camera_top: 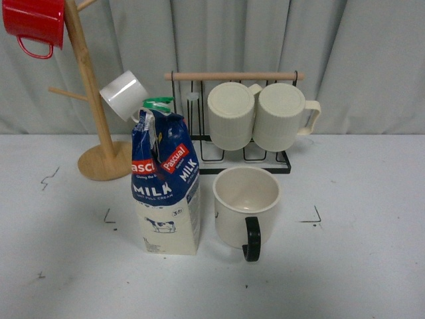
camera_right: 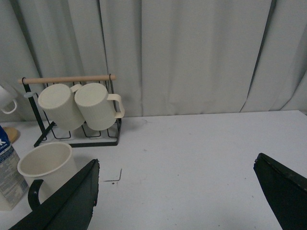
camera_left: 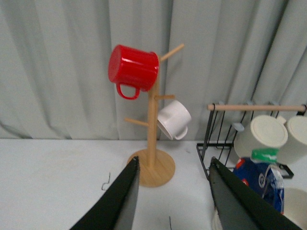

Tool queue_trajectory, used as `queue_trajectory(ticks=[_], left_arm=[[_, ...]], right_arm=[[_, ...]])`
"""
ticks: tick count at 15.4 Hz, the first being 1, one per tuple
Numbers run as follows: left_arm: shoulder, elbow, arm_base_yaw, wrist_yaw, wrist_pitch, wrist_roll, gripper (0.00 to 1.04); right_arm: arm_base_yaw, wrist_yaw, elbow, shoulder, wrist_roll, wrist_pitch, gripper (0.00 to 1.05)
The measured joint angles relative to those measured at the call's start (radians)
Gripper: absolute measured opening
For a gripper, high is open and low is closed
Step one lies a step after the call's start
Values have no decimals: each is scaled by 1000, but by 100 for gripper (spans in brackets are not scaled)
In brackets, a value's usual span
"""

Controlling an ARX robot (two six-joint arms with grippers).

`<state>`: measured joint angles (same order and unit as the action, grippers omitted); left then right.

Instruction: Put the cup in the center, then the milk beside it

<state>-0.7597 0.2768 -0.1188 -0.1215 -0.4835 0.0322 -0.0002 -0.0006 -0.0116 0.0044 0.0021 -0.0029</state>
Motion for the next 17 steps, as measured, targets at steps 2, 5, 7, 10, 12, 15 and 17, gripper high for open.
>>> queue_trajectory(ticks=[2, 5, 7, 10, 12, 15, 17], left_arm=[[50, -63, 23, 25, 0, -14, 22], [146, -132, 126, 106, 17, -17, 2], [194, -164, 114, 124, 39, -18, 2], [285, -204, 118, 121, 87, -18, 2], [334, -222, 118, 122, 119, -18, 2], [411, -239, 118, 121, 172, -18, 2], [436, -266, 118, 122, 175, -18, 2]], right_arm=[[0, 0, 0, 0, 0, 0, 98], [0, 0, 0, 0, 0, 0, 98], [0, 0, 0, 0, 0, 0, 98], [0, 0, 0, 0, 0, 0, 98], [0, 0, 0, 0, 0, 0, 98], [0, 0, 0, 0, 0, 0, 98], [0, 0, 0, 0, 0, 0, 98]])
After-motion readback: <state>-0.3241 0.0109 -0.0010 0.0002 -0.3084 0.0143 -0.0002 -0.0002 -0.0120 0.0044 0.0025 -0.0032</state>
